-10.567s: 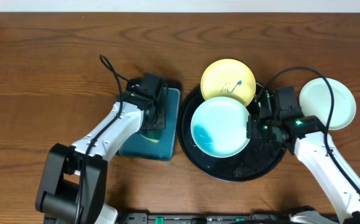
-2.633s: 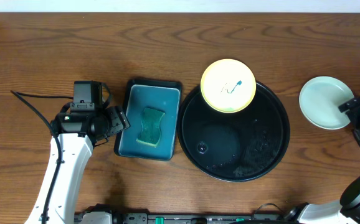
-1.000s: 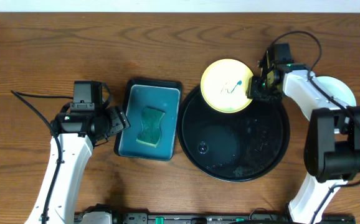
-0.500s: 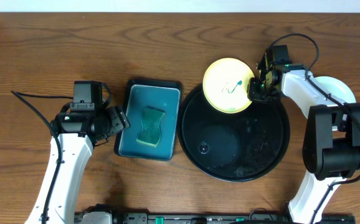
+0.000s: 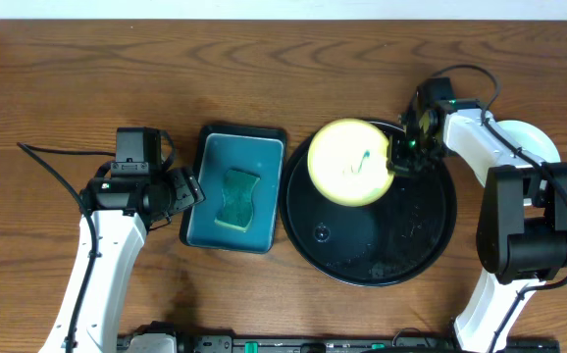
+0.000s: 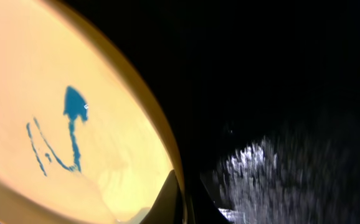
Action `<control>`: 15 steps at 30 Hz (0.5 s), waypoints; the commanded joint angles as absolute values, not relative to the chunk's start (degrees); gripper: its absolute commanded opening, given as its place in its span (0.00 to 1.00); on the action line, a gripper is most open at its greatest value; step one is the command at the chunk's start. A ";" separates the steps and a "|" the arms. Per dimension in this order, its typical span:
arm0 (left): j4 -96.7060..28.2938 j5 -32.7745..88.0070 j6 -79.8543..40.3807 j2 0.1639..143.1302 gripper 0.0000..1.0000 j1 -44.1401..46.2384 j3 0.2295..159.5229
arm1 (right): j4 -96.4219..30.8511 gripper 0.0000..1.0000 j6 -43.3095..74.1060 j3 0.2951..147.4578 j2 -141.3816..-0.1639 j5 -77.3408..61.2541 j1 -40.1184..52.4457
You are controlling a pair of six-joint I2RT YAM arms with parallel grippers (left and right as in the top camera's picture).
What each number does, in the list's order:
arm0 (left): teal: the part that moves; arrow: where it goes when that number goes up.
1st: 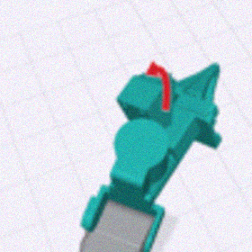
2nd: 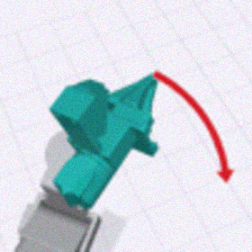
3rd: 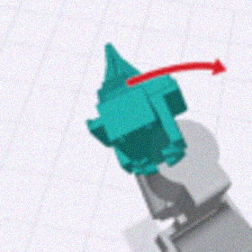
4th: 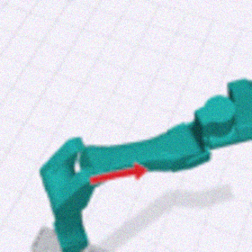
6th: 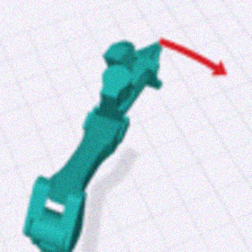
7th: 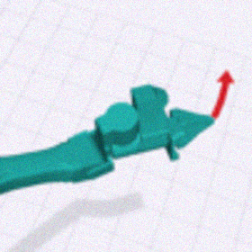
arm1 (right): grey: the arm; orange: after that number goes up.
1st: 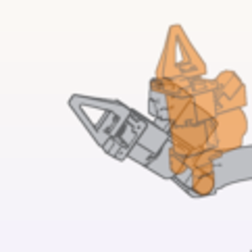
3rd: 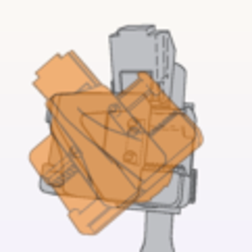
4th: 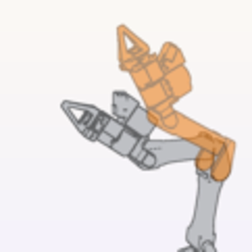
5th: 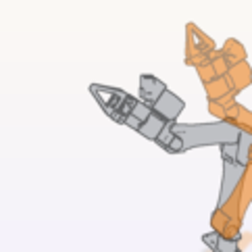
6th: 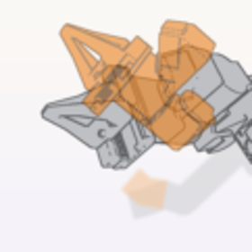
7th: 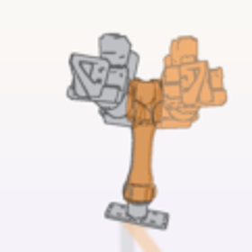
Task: Clean dirty plates on tray and stack at the side
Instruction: 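Grasp the yellow plate rim and slide it to tray center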
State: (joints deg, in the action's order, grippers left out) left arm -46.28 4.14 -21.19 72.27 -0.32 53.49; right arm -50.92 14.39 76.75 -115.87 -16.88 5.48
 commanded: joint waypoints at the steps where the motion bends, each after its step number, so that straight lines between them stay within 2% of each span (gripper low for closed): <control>1: -46.41 3.88 -21.74 72.66 0.82 -0.58 53.47 | -55.46 0.01 12.60 75.92 -116.46 -17.02 6.00; 9: -46.41 3.92 -21.74 72.66 0.82 -0.58 53.47 | -66.32 0.01 11.00 75.92 -116.46 -16.93 6.11; 15: -45.04 8.29 -21.69 72.66 0.82 -0.51 53.47 | -67.16 0.01 9.93 75.92 -116.46 -16.60 6.94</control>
State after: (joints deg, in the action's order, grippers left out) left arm -45.67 5.37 -21.19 72.27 -0.32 53.49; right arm -67.46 11.46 76.31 -115.87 -16.80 5.74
